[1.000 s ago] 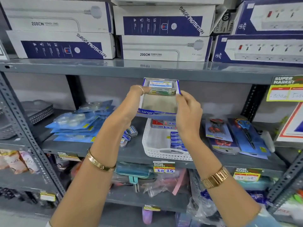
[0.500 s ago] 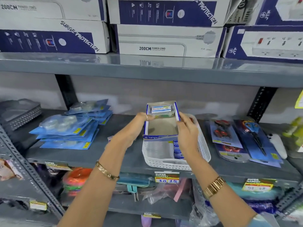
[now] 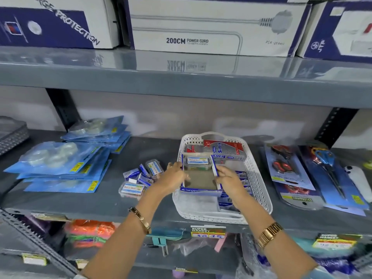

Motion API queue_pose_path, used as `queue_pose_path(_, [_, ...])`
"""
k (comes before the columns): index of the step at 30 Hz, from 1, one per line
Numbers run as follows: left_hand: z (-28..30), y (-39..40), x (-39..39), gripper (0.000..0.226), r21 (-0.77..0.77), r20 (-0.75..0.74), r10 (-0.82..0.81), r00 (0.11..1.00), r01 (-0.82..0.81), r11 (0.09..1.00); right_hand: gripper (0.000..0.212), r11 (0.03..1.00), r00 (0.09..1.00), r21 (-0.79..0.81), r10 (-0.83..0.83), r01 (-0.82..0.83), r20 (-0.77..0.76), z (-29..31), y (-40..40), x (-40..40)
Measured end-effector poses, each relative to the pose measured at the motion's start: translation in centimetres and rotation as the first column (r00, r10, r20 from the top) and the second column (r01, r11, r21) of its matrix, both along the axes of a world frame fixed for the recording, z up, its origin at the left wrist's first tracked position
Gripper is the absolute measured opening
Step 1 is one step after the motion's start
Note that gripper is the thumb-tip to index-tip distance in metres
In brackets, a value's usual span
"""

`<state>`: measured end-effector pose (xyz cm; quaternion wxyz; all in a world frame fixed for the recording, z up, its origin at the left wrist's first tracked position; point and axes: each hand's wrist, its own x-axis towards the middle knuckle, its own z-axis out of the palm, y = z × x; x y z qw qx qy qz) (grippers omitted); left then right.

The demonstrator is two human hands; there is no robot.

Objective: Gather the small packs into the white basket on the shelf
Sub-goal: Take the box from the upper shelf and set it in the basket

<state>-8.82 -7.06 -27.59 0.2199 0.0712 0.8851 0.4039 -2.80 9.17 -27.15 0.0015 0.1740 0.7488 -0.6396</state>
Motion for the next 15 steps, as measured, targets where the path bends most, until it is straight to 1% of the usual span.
queue_pose_path(1, [0.6, 0.0, 0.8, 0.074, -0.077, -0.019, -0.040, 0.999, 0.039, 0.996, 0.048, 0.999, 1.000, 0.028, 0.017, -0.017, 0.024, -0.4, 0.1, -0.2])
queue_pose_path(3, [0.3, 0.1, 1.1, 0.064, -0.155, -0.071, -0.115, 0.991, 0.103, 0.983, 0.051, 0.995, 0.997, 0.086, 0.035, -0.042, 0.075, -1.3, 0.5, -0.5])
queue_pose_path(5, [-0.6, 0.2, 0.8, 0.063, -0.176, -0.110, -0.126, 0.986, 0.106, 0.979, 0.053, 0.991, 0.992, 0.122, 0.036, -0.050, 0.118, -2.2, 0.9, -0.8])
queue_pose_path(8, [-1.8, 0.2, 0.2, 0.065, -0.220, -0.165, -0.164, 0.973, 0.126, 0.967, 0.048, 0.977, 0.981, 0.194, 0.048, -0.085, 0.188, -3.2, 1.0, -1.1])
queue_pose_path(11, [-1.7, 0.4, 0.2, 0.060, -0.308, -0.189, -0.226, 0.956, 0.161, 0.938, 0.047, 0.962, 0.970, 0.243, 0.066, -0.123, 0.232, -3.6, 1.0, -1.4])
queue_pose_path(13, [-1.6, 0.6, 0.2, 0.057, -0.380, -0.184, -0.271, 0.945, 0.185, 0.906, 0.047, 0.953, 0.971, 0.273, 0.066, -0.129, 0.229, -3.7, 1.0, -1.6])
queue_pose_path(15, [-1.6, 0.8, 0.1, 0.056, -0.447, -0.163, -0.302, 0.939, 0.203, 0.871, 0.046, 0.930, 0.974, 0.346, 0.050, -0.126, 0.221, -3.8, 1.0, -1.5])
